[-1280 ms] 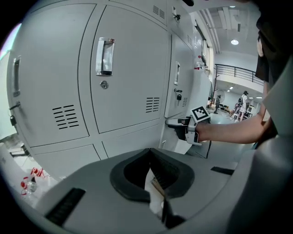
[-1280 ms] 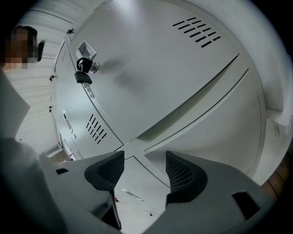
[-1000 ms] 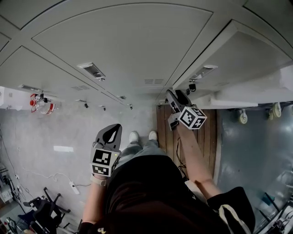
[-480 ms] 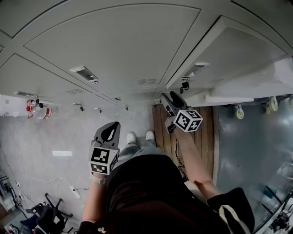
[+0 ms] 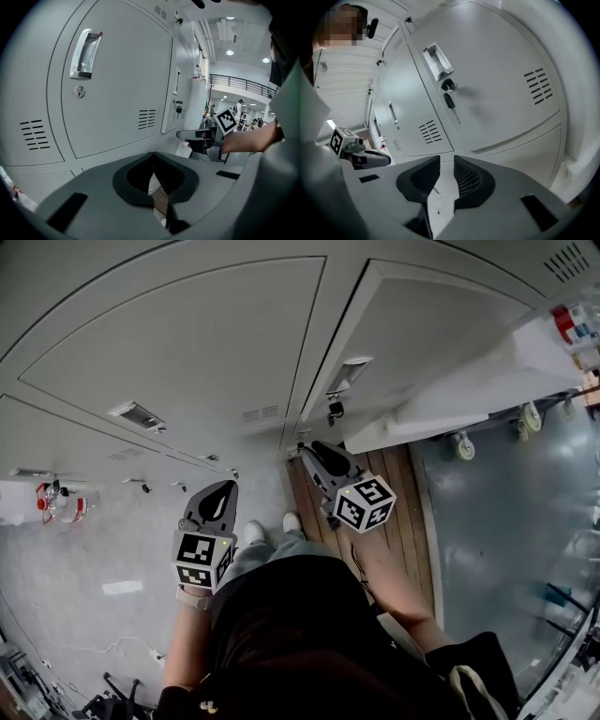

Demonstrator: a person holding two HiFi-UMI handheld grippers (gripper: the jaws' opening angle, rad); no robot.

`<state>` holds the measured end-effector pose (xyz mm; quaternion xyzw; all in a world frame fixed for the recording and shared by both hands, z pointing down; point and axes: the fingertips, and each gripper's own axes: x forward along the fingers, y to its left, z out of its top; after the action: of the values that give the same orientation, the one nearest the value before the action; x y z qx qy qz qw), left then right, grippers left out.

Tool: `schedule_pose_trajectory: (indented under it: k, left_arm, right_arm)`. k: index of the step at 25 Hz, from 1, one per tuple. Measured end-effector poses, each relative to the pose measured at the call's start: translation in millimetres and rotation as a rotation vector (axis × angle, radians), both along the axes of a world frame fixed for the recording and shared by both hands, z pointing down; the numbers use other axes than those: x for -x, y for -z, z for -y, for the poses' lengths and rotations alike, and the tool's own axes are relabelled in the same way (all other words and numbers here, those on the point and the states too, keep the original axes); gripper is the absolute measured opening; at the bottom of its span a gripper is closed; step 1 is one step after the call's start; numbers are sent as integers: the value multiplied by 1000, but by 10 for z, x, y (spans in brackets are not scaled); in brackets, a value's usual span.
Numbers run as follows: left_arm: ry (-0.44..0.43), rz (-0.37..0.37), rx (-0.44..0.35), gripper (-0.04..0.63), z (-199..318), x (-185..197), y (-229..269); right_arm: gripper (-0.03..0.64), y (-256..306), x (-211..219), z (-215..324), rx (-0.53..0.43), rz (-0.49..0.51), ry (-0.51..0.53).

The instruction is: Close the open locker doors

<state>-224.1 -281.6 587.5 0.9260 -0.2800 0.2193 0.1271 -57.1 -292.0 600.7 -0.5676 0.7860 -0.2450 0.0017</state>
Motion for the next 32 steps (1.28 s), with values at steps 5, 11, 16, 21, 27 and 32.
schedule_pose_trajectory:
  k: [5,11,16,21,27,32]
  left_arm:
    - [-62,-45,-30,18,53,-214,153]
    - [-145,-131,-97,17,59,-454,451]
    - [-168,-217,-151,18,65,-575,752]
    - [-220,-224,-176,18,-20,-673,901]
    - [-246,-223,-184,18,-57,-695,923]
    - [-257,-222,-196,18,-65,-691,943]
  right_arm:
    - [67,381,-7,-213,-51,-101,-2]
    - [60,879,-62,-427,-121,-196,-28]
    - [60,1134,-61,-597,-152,-249,-44]
    - [60,1302,-63,-717,-181,-277,-71]
    - [60,1304,-118,-777,-179,-308,-128]
    - [60,1309,-148,-799,-169,-314,-147]
